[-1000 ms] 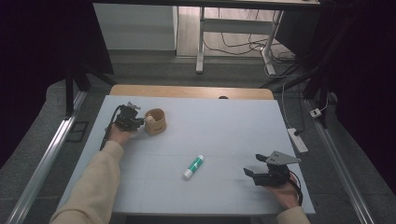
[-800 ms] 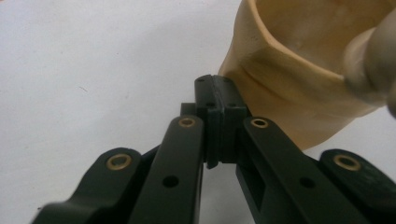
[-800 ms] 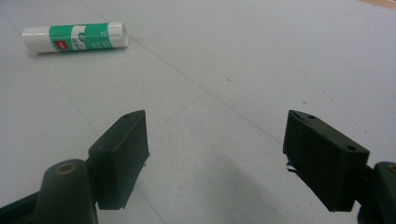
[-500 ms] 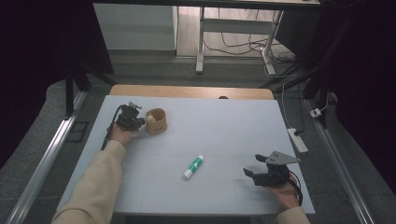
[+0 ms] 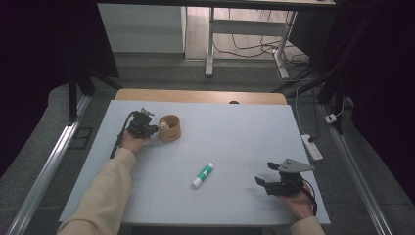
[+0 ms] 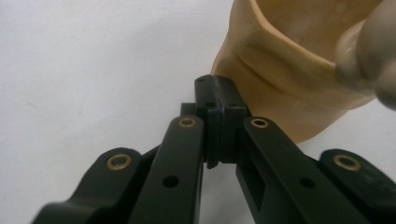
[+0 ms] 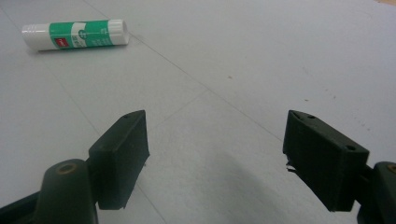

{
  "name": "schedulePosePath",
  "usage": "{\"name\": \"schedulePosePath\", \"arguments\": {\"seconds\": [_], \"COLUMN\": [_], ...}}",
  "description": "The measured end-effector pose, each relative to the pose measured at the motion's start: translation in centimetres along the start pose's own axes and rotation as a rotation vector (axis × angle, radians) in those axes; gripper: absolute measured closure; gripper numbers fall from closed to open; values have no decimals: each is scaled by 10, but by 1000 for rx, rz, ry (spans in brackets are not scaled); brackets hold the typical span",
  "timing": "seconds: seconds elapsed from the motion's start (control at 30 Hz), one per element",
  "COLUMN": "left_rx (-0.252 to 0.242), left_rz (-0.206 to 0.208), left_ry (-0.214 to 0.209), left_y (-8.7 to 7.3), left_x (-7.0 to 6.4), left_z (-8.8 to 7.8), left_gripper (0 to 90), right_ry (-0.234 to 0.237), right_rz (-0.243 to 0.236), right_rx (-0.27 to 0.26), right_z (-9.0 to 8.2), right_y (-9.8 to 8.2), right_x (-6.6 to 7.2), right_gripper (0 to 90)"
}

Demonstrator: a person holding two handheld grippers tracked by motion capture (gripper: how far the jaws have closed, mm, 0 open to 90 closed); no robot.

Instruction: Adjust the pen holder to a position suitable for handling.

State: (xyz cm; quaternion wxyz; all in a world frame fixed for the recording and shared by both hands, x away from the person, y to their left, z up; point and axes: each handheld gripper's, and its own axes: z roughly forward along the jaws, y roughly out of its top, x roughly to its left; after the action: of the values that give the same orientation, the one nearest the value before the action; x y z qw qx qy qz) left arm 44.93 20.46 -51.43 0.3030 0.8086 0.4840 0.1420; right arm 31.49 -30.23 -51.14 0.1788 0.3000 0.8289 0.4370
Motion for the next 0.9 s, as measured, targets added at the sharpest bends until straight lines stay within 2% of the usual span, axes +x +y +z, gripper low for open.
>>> {"name": "schedulePosePath", "arguments": {"seconds": [0.43, 0.53, 0.8, 0.9], "left_rx": [-10, -11, 4, 7], "left_rz": [35, 53, 62, 79], "left_ry": [-49, -62, -82, -98], "left_y": [10, 11, 9, 9], "left_x": [-20, -25, -26, -30], "left_z": [5, 4, 5, 5], "left_gripper": [886, 887, 887, 887], "right_ry": [-6, -1, 4, 5], "right_rz": [-1, -2, -1, 0], "right_rx": [3, 6, 5, 3], "right_z": [0, -1, 0, 0], "right_y": [0, 0, 0, 0], "right_x": [0, 0, 0, 0], "right_gripper": [221, 221, 221, 222]}}
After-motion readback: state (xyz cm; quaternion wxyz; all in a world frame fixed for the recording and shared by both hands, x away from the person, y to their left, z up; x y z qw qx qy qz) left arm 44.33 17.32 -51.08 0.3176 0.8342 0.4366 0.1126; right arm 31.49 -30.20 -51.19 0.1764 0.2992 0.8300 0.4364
